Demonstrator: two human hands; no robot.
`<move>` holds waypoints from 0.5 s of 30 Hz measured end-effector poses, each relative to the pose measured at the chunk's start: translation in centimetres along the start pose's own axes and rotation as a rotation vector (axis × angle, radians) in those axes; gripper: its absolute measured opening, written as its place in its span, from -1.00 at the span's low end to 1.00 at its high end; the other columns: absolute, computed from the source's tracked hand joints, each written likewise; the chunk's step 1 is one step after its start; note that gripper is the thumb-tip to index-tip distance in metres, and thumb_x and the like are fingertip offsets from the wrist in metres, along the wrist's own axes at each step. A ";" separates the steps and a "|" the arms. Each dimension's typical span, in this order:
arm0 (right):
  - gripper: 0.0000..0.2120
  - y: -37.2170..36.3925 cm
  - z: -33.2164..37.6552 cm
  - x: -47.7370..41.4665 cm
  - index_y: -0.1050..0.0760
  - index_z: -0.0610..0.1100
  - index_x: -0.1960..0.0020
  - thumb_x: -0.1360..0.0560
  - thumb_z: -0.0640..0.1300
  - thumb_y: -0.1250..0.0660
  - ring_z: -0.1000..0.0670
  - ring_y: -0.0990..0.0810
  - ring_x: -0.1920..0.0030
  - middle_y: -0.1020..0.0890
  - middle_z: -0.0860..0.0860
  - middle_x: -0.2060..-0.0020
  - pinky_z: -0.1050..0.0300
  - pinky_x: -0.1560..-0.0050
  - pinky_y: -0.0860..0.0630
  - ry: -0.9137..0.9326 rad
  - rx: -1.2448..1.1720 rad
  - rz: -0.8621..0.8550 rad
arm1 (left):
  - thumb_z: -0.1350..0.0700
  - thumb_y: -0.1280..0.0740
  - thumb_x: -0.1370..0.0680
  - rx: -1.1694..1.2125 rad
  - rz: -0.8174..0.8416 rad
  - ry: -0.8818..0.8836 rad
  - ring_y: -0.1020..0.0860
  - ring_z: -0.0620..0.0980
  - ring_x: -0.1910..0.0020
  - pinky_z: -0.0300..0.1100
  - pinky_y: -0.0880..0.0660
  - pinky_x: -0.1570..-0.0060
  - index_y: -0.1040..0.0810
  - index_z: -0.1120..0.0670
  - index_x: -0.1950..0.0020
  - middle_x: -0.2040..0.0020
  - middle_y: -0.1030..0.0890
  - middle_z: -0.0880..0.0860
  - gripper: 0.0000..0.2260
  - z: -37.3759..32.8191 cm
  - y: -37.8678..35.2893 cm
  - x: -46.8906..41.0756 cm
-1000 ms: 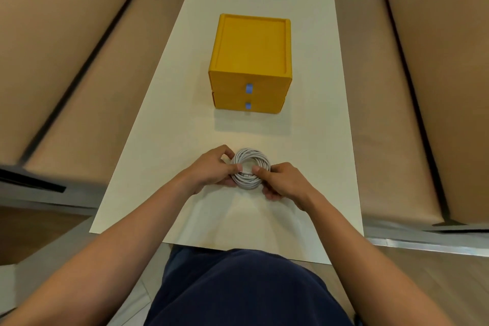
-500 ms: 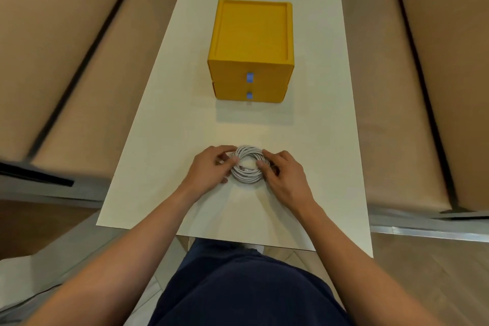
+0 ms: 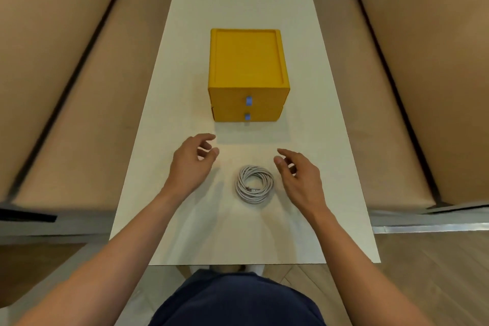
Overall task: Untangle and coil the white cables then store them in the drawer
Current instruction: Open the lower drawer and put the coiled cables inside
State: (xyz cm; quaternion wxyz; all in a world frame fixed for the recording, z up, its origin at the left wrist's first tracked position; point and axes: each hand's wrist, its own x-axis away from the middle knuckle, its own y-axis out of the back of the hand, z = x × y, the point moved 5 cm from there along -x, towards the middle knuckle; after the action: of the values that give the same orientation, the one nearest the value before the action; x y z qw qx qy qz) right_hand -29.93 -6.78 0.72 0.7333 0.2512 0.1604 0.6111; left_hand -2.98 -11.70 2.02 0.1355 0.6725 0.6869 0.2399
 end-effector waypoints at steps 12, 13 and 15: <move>-0.61 -3.3 6.2 -9.2 -0.56 -0.13 -0.11 -0.69 0.17 -0.15 -0.09 -0.60 0.08 -0.64 -0.03 0.08 0.00 0.09 -0.51 -0.101 0.016 0.079 | -0.13 -0.28 -0.66 -0.534 0.169 -0.303 -0.21 0.29 -0.58 0.21 -0.34 -0.44 -0.18 -0.21 -0.64 -0.67 -0.04 0.18 -0.44 -7.7 1.3 -11.6; -0.57 -4.0 5.9 -9.8 -0.55 -0.14 -0.07 -0.69 0.19 -0.12 -0.12 -0.63 0.09 -0.66 -0.06 0.09 -0.05 0.08 -0.55 -0.155 0.016 0.146 | -0.12 -0.26 -0.68 -0.536 0.198 -0.298 -0.22 0.30 -0.58 0.18 -0.33 -0.45 -0.20 -0.19 -0.64 -0.66 -0.05 0.19 -0.46 -7.7 1.1 -12.0; -0.57 -5.2 5.4 -10.7 -0.55 -0.10 -0.10 -0.69 0.21 -0.10 -0.10 -0.64 0.16 -0.68 -0.09 0.07 -0.01 0.11 -0.54 -0.256 -0.026 0.260 | -0.08 -0.24 -0.70 -0.511 0.217 -0.320 -0.28 0.28 -0.55 0.13 -0.32 -0.45 -0.26 -0.13 -0.63 -0.64 -0.14 0.20 -0.51 -7.9 0.7 -12.6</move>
State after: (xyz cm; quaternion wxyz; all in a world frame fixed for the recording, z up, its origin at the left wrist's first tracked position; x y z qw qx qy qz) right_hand -24.88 -18.82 1.44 0.6659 0.3361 0.0239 0.6657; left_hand -5.62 -25.35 7.37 0.3797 0.7153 0.4987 0.3090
